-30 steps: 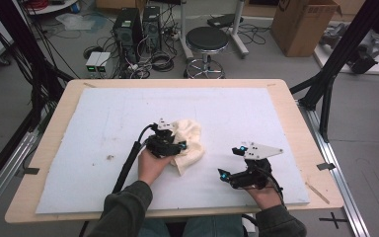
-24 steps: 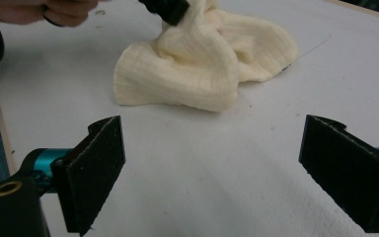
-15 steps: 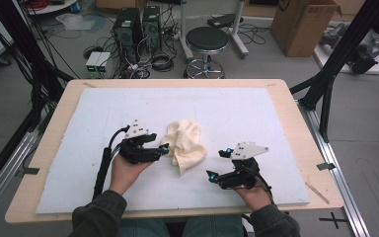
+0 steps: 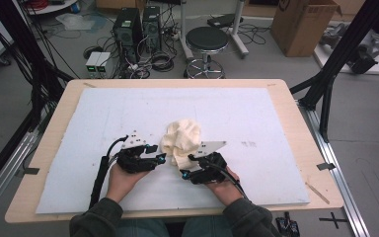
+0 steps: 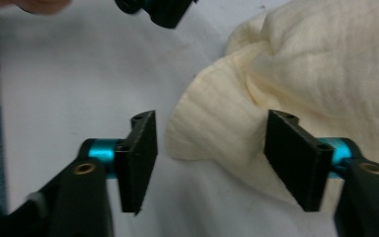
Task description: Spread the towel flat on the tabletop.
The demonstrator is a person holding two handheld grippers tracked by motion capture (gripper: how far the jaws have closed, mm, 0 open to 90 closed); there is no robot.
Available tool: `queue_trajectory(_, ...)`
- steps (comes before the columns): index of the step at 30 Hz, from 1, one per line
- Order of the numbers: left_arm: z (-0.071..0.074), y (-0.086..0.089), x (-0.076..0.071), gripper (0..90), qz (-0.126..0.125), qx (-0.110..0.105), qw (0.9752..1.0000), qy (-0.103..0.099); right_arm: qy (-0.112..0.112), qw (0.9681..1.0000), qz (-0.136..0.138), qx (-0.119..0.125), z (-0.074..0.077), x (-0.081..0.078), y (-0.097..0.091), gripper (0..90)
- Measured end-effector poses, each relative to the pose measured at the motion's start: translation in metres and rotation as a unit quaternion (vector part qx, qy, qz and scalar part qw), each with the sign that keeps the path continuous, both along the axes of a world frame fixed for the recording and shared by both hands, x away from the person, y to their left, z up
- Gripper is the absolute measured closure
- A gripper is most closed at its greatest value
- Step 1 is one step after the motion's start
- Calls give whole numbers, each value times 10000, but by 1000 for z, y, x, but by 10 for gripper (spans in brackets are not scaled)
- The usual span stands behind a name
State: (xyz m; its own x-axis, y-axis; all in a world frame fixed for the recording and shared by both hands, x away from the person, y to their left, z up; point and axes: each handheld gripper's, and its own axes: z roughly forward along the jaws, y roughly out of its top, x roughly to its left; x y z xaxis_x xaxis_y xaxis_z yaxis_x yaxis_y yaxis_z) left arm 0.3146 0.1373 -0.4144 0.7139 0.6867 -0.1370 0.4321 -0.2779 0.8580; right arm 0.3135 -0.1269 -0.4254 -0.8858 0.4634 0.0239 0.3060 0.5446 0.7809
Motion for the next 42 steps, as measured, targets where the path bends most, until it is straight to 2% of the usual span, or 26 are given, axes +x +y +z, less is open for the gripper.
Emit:
queue_trajectory(3, -1, 0, 1, 504, -4, 43, 10000, 25, -34, 9996, -117, -239, -5, 8, 7, 551)
queue_trajectory(4, -1, 0, 1, 502, -11, 66, 10000, 40, -34, 9996, -117, -239, -5, 8, 7, 551)
queue_trajectory(5, -2, 0, 1, 501, -33, 81, 9999, 68, -47, 9991, -123, -391, -8, 12, 8, 699)
queue_trajectory(7, -3, -1, 1, 500, -73, 77, 9999, 69, -59, 9988, -34, -476, -8, 16, 7, 801)
queue_trajectory(9, -3, -2, 0, 500, -134, 98, 9998, 68, 19, 9992, 52, -385, -5, 18, 1, 851)
queue_trajectory(10, -3, -3, 0, 500, -153, 90, 9998, 72, -2, 9991, 87, -427, -1, 18, -2, 861)
queue_trajectory(16, -4, -6, 0, 498, -207, 10, 9997, 111, -64, 9981, 490, -356, 23, 14, -27, 854)
queue_trajectory(17, -4, -8, -1, 496, -261, 14, 9996, 120, -150, 9978, 493, -425, 29, 12, -34, 853)
queue_trajectory(21, -4, -15, -4, 495, -377, 28, 9992, 145, -190, 9977, 512, -413, 43, 9, -59, 847)
queue_trajectory(23, -5, -17, -4, 495, -428, 69, 9990, 141, -182, 9977, 498, -421, 45, 7, -73, 823)
queue_trajectory(24, -5, -19, -5, 495, -465, 73, 9988, 151, -182, 9977, 498, -421, 45, 7, -73, 823)
queue_trajectory(25, -6, -23, -5, 496, -546, 134, 9983, 176, -120, 9979, 452, -445, 42, 6, -85, 818)
queue_trajectory(28, -9, -30, -5, 502, -649, 216, 9975, 181, 36, 9981, 322, -531, 29, 5, -97, 818)
queue_trajectory(29, -11, -37, -5, 504, -760, 339, 9964, 167, 68, 9981, 290, -544, 23, 5, -101, 818)
queue_trajectory(31, -13, -42, -5, 512, -804, 362, 9959, 183, 171, 9985, 194, -476, 12, 5, -107, 816)
queue_trajectory(32, -15, -46, -4, 512, -870, 425, 9951, 205, 171, 9985, 194, -476, 12, 5, -107, 816)
queue_trajectory(34, -21, -57, 1, 515, -968, 576, 9932, 291, 257, 9987, 149, -406, 1, 6, -112, 811)
queue_trajectory(38, -27, -66, 7, 524, -999, 624, 9924, 368, 200, 9990, 204, -353, 3, 5, -111, 800)
queue_trajectory(40, -30, -72, 9, 615, -950, 716, 9924, 312, 191, 9987, 262, -382, 2, 6, -108, 801)
queue_trajectory(42, -30, -72, 9, 752, -904, 755, 9927, 249, 153, 9988, 278, -372, 2, 6, -108, 801)
